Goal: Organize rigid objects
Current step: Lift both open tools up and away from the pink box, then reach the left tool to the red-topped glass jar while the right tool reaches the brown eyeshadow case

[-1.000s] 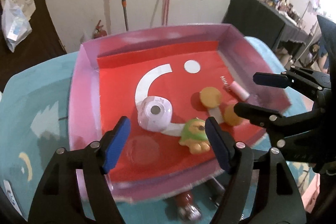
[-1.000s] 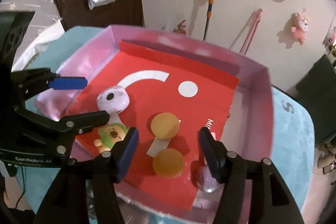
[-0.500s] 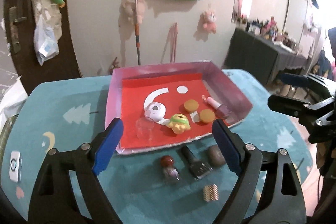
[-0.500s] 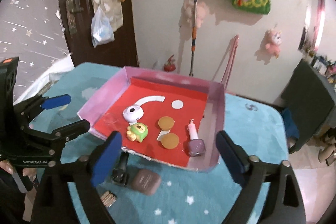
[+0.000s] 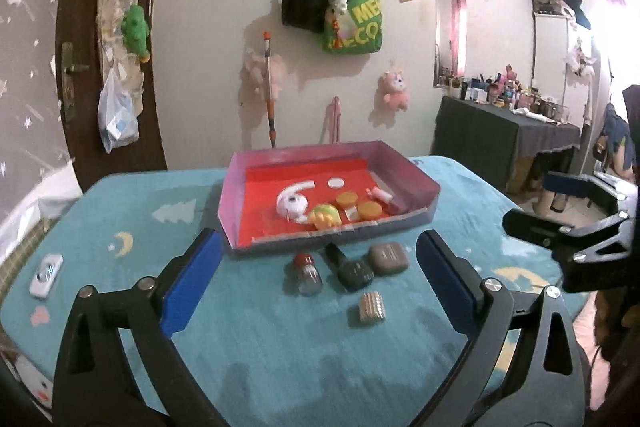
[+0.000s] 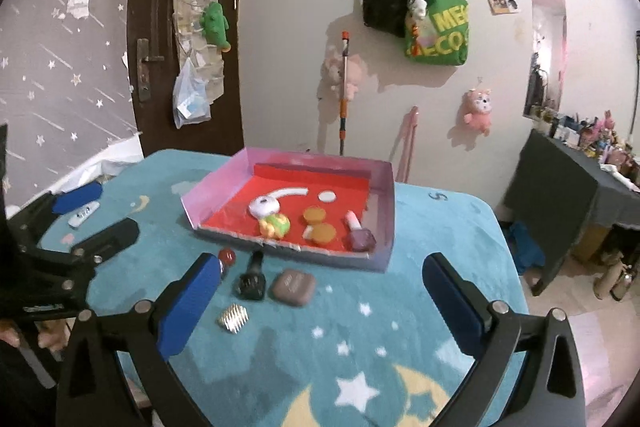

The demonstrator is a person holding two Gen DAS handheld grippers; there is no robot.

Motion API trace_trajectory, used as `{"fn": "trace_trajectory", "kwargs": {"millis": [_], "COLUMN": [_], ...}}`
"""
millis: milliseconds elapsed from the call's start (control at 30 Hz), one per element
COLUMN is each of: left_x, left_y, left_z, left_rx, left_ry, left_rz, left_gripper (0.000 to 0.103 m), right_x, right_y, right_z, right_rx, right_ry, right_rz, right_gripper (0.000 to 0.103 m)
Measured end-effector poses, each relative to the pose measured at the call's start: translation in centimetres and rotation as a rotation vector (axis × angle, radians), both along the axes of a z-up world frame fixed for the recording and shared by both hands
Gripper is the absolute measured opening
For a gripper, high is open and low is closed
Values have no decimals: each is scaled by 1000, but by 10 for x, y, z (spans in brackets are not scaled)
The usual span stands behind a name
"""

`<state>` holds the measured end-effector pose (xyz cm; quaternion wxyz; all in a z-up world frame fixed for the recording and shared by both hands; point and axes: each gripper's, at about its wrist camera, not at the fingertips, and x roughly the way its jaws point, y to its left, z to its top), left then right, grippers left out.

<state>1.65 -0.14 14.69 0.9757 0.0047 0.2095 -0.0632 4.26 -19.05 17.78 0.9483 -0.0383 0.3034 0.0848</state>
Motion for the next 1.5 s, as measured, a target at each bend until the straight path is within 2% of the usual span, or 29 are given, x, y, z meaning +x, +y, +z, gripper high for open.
{"fn": "trace_trajectory", "kwargs": {"millis": [267, 433, 667, 967, 1500], "left_x": [-12, -6, 4, 11, 14], "left_y": [-7, -11, -9, -5, -4], "left_z": [-36, -65, -98, -117, -121], "left_rx": [-6, -21, -38, -43, -49], "left_ry": [31, 100, 182, 235, 254], "left_rz": [22, 20, 33, 44, 39], "left_gripper": [99, 99, 99, 99, 99], "right_x": [-20, -22, -23, -20, -19], "right_y": [-7, -12, -14, -15, -16], "right_z": [-52, -82, -113, -135, -137], "right_rx": [46, 71, 55, 58, 60], "right_ry": [51, 98, 137, 186, 190], "right_rz": [-46, -66, -96, -104, -113], "right_gripper": [103, 103, 103, 103, 103]}}
